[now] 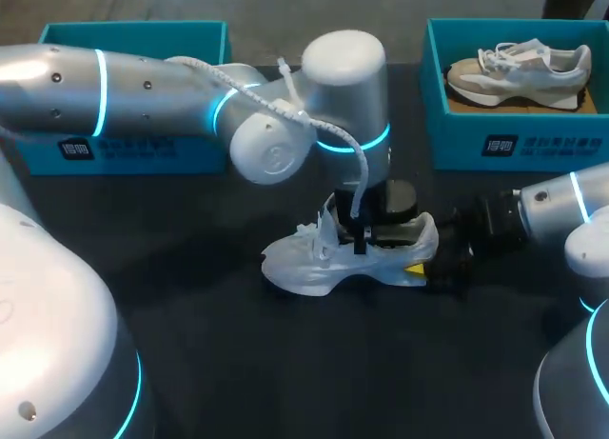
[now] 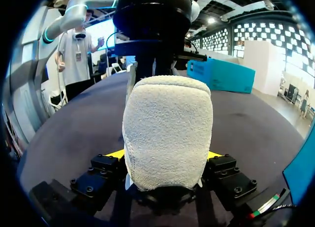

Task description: Take the shoe out of the shoebox, open the shoe tongue, remove and reinsert the insole, then place the shoe into the shoebox

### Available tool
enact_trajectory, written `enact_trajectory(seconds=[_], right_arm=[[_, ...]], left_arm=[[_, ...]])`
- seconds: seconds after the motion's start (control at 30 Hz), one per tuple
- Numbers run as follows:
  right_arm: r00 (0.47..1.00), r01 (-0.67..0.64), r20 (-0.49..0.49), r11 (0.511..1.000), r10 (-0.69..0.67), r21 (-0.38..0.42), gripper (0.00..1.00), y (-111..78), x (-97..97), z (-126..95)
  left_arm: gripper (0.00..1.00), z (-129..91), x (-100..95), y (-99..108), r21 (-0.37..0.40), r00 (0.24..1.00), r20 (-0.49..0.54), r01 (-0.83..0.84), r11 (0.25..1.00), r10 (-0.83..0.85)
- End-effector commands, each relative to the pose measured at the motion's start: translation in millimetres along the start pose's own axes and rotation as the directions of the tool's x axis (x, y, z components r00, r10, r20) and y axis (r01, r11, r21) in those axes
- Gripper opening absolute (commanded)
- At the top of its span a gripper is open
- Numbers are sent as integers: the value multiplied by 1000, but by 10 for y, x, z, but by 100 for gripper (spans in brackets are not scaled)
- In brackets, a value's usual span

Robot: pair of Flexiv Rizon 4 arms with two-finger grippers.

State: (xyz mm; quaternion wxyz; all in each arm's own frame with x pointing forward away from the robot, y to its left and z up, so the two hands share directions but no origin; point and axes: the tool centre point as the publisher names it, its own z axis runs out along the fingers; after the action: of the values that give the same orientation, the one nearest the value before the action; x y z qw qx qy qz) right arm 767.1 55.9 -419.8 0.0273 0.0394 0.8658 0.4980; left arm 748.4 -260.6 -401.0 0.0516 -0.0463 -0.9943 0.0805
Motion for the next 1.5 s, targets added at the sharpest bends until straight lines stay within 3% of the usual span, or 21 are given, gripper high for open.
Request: enact_trajectory(seconds=[0.03,0.5,0.9,1.17,1.5], right_arm=[[1000,-1,1,1000,1,7,0,-4,-4,20],[1000,-1,1,1000,1,7,0,-4,-4,20],[1000,-1,1,1000,1,7,0,-4,-4,20],[1000,-1,1,1000,1,7,0,-4,-4,20],[1000,-1,1,1000,1,7,0,-4,-4,20]], left_arm=[[0,-80,22,70,54,999,-31,-13,998,15],[0,-282,99,121,186,991,-127,-15,982,39],[0,-321,80,194,201,990,-143,10,980,19],[0,-314,61,234,265,980,-198,39,963,15],[0,-387,72,115,307,977,-206,14,951,52]])
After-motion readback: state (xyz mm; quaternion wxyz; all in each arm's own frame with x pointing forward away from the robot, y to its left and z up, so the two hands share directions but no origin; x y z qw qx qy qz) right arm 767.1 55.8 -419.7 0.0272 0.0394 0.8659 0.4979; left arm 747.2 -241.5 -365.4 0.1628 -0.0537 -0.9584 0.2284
